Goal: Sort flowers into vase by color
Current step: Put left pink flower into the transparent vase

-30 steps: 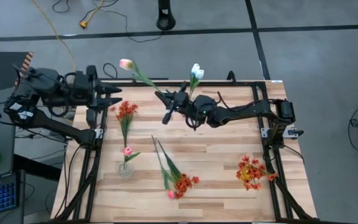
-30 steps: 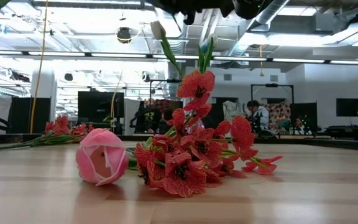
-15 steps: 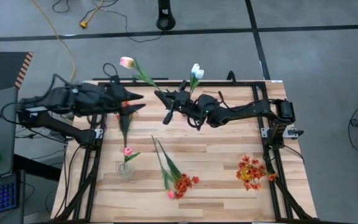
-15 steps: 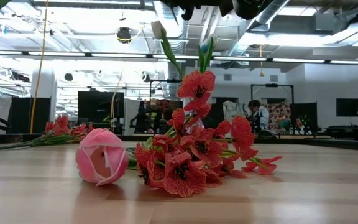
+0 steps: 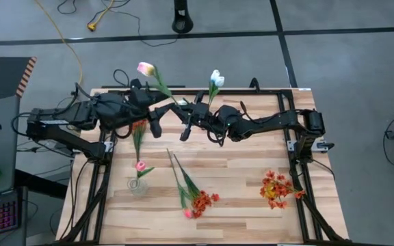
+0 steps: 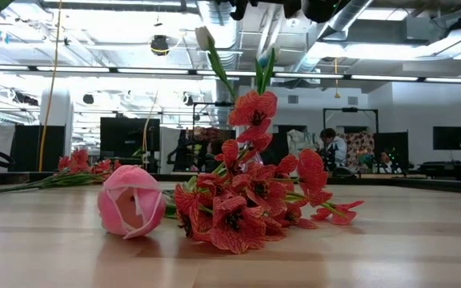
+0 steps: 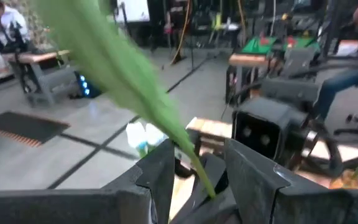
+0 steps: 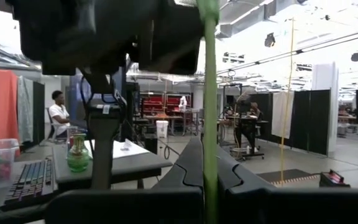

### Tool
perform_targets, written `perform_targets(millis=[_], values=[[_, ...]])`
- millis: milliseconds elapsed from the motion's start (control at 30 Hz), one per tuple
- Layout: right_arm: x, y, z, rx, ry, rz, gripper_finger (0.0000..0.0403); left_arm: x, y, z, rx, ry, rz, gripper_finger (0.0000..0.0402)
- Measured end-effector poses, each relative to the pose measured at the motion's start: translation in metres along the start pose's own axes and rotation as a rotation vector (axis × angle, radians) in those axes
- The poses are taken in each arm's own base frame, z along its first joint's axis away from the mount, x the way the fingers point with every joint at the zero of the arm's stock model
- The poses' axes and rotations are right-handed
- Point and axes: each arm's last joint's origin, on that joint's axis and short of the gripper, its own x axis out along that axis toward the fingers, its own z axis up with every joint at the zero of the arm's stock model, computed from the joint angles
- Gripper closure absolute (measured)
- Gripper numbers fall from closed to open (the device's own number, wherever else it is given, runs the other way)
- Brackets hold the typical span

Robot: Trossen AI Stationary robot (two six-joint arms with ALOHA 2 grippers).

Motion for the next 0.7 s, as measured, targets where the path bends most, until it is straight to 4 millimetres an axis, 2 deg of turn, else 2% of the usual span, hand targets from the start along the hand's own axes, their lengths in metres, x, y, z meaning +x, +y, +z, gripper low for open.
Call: perform_targets(millis=[467,700], values=[[-0.0006,0.0023,0.0020,0.003,-0.018,0.006,0.0384,0.0001,0.0015,0.0000,-0.009,-0.001,0.048,0.0274],[-0.0006,0.0024,0.0020,0.006,-0.018,0.006,0.0384,0.0002,0.0014,-0.0001,0.013,0.000,0.047,0.0327]])
